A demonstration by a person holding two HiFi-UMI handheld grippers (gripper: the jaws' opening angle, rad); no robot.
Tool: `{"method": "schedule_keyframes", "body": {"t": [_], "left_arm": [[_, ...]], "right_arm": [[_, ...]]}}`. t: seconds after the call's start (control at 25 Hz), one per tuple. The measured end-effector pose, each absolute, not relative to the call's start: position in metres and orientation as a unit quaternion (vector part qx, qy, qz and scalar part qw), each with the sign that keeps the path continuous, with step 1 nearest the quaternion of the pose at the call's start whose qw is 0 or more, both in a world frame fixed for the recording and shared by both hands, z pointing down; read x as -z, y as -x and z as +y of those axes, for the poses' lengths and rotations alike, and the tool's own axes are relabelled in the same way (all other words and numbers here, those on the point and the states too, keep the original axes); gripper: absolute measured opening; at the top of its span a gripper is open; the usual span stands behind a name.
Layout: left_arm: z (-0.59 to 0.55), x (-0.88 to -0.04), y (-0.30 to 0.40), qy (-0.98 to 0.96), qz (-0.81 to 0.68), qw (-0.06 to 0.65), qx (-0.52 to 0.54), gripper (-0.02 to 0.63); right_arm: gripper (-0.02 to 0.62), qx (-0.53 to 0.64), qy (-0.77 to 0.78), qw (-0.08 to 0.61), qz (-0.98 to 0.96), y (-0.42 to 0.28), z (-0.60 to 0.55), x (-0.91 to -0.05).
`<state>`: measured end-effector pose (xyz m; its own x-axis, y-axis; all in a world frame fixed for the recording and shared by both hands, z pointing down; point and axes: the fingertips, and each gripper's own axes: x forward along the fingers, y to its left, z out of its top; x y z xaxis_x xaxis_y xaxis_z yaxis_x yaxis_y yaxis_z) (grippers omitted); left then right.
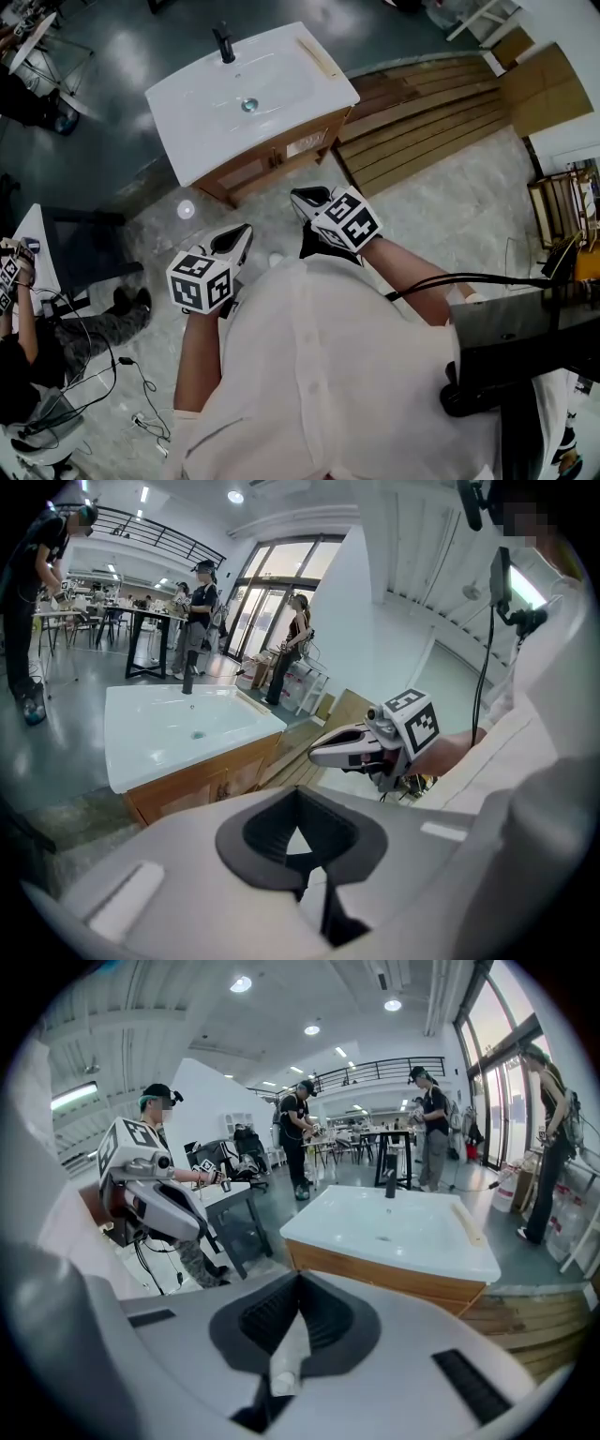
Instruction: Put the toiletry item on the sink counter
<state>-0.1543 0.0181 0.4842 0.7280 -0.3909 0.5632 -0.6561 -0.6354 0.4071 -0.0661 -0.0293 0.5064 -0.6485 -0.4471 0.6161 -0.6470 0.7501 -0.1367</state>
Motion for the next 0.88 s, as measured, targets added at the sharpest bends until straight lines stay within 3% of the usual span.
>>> {"method": "schedule_keyframes", "body": {"t": [0.88], "left_arm": [[-0.06, -0.503, 0.121, -0.868, -0.283, 0.326, -0.245, 0.006]], "right_arm": [[0.005, -0.19, -0.345, 0.279, -0.876, 0.002, -0.137, -0.522]]}}
